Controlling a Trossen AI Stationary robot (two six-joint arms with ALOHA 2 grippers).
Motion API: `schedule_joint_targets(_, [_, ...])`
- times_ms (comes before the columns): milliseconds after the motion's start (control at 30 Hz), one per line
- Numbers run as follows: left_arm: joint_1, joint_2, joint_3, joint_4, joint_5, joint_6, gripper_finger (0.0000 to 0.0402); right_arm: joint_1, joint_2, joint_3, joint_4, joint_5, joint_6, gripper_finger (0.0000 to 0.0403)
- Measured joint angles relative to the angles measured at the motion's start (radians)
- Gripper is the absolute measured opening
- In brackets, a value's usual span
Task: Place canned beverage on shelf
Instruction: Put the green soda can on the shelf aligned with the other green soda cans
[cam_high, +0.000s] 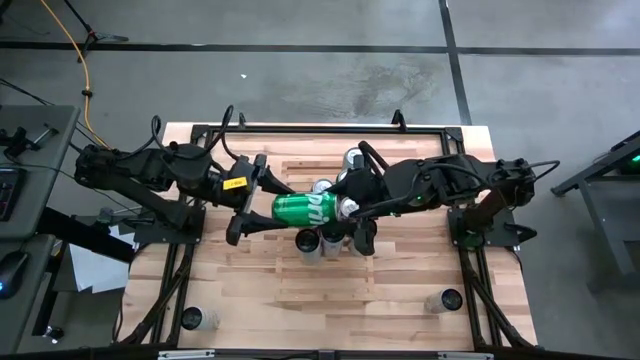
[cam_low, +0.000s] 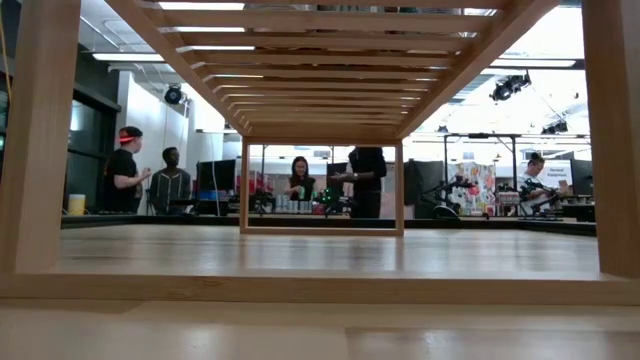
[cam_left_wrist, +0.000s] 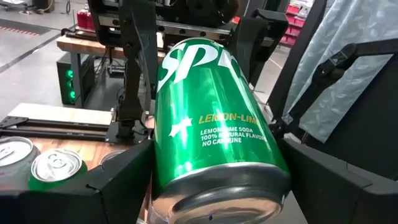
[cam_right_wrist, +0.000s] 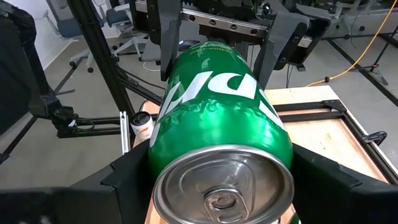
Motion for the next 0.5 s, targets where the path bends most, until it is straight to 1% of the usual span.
schedule_joint_targets(300, [0.0,0.0,0.001,-0.006,0.007,0.015,0.0326,0.0,0.001,0.0,0.02,0.003,-0.014,0.0283])
schedule_joint_targets(500, [0.0,-0.014,0.001,0.06,0.023,-0.038,0.0326,0.0,0.0,0.0,0.061,0.03,-0.024,0.0283])
